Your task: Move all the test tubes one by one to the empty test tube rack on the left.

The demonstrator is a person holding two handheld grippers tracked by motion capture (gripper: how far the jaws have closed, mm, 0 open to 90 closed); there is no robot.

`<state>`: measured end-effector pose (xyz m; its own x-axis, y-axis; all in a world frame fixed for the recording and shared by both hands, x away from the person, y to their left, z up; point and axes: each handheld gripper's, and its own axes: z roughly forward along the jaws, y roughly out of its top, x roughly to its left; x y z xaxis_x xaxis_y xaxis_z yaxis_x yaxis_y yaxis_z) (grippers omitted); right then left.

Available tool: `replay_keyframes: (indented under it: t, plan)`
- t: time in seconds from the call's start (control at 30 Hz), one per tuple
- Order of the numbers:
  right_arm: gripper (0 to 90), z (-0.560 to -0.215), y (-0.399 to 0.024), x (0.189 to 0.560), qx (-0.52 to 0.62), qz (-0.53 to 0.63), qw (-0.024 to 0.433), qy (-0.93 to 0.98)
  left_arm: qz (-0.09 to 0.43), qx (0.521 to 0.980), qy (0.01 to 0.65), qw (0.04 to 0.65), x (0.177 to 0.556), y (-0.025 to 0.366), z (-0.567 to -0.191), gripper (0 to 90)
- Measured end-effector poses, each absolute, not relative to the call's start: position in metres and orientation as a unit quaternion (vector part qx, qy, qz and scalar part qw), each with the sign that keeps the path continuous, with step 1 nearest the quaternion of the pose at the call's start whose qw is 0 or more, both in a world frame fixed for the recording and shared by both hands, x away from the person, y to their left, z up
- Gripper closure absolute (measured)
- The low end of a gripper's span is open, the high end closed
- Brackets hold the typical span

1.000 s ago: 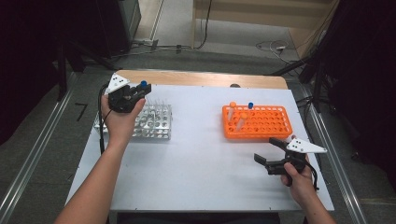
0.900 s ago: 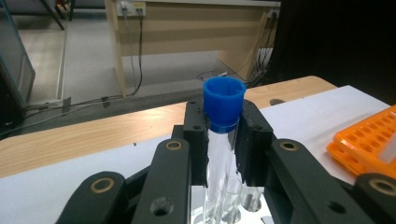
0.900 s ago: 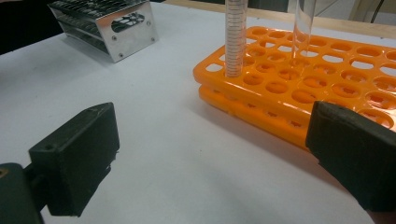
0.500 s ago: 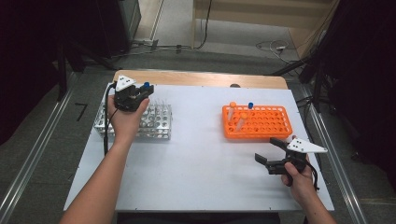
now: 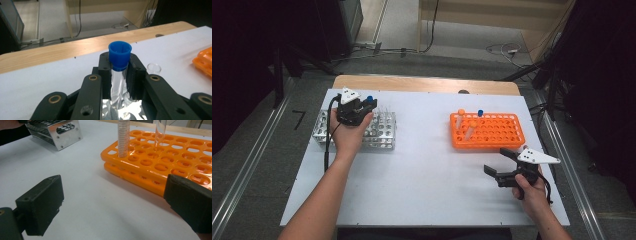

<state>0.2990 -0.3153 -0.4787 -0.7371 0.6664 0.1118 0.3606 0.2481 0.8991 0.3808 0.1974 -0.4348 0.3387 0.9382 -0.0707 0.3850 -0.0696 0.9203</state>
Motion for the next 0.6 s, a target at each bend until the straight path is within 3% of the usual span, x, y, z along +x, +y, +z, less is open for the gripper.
replay_keyframes:
  t: [0.33, 0.5, 0.6]
  plan:
    - [1.5, -0.48, -0.315, 0.2997, 0.331, 0.513, 0.149, 0.778, 0.269, 0.682, 0.51, 0.45, 0.3818, 0.1953, -0.4404, 75.1]
    - [1.5, -0.4802, -0.3146, 0.2995, 0.332, 0.512, 0.148, 0.778, 0.255, 0.677, 0.523, 0.451, 0.3803, 0.198, -0.4398, 66.5]
    - [1.5, -0.48, -0.3148, 0.2996, 0.331, 0.512, 0.15, 0.778, 0.26, 0.668, 0.525, 0.459, 0.3755, 0.1986, -0.4369, 56.5]
